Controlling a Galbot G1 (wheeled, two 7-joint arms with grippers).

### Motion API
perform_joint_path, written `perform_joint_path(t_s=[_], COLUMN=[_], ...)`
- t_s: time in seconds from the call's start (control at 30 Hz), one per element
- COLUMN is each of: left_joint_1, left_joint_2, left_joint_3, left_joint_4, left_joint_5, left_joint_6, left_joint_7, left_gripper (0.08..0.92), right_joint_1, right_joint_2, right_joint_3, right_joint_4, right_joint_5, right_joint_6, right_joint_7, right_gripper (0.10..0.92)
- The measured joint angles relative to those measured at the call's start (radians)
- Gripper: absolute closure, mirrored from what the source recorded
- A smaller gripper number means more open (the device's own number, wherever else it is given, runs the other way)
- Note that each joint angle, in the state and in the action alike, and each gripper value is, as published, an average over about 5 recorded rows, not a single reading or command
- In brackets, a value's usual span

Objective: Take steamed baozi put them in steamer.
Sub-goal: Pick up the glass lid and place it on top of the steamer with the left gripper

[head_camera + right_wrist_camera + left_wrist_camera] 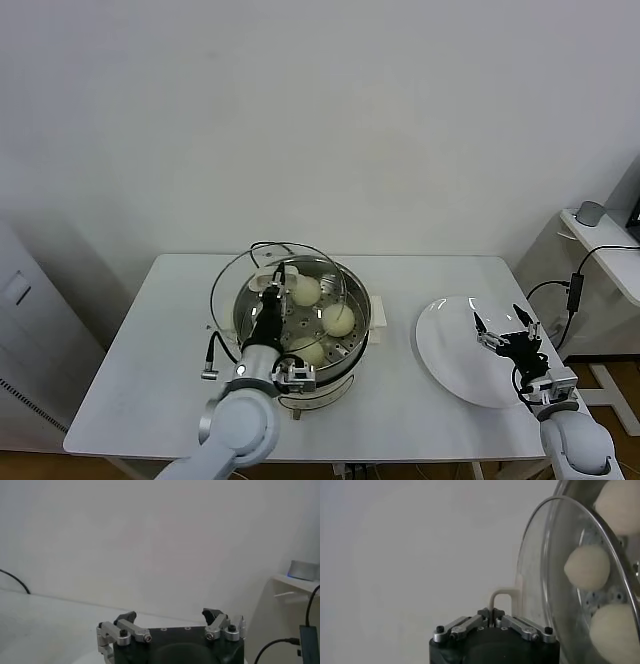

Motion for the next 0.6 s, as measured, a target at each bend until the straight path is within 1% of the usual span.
perform_joint_path(t_s=[0.6], left_joint_1=[0.006], left_joint_2=[-0.032], left_joint_3=[0.054], left_joint_4=[0.031], left_joint_5=[0.013], left_joint_6=[-0.018], left_joint_7=[-0.02], left_gripper=[0.89], right_joint_1=[0.002], right_joint_2=[0.007], right_joint_3=[0.0], right_joint_4=[-0.007], right_joint_5=[-0.006], right_joint_6=[0.001], right_joint_7=[-0.002], right_gripper=[0.203])
